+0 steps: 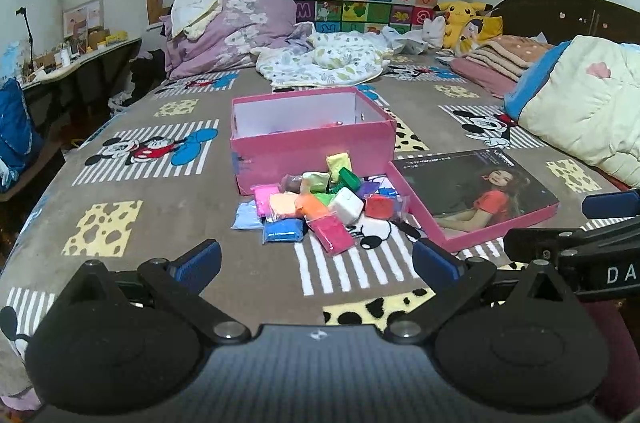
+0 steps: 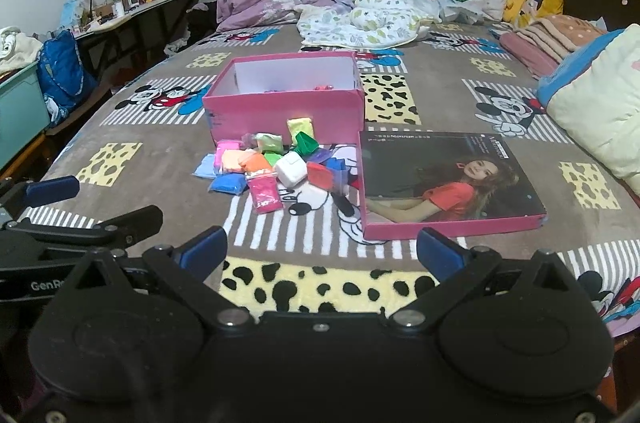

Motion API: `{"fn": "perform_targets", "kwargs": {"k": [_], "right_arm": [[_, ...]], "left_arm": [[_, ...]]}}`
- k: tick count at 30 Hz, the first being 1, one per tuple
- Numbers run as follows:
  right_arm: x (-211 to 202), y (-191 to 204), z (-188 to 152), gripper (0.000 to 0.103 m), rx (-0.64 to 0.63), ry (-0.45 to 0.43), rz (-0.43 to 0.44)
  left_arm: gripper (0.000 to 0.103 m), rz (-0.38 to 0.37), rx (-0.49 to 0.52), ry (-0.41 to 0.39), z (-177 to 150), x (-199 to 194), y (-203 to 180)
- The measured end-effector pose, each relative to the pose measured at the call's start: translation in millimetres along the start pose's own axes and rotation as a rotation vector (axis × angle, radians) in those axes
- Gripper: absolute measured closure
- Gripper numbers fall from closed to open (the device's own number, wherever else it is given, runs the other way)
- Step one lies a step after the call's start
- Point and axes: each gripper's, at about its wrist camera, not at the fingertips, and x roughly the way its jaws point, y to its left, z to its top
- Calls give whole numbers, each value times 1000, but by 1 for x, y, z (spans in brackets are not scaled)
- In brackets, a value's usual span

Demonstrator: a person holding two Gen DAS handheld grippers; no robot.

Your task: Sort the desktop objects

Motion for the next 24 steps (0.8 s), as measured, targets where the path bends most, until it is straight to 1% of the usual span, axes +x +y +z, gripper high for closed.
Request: {"fn": "perform_targets", "kwargs": {"k": [11, 24], "right_arm": [[6, 0, -1, 0, -4, 5, -8], [8, 2, 2, 0, -5, 9, -5]], "left_arm": [[1, -1, -11, 7, -1, 3, 4], [1, 17, -6, 15, -2, 3, 4]]}}
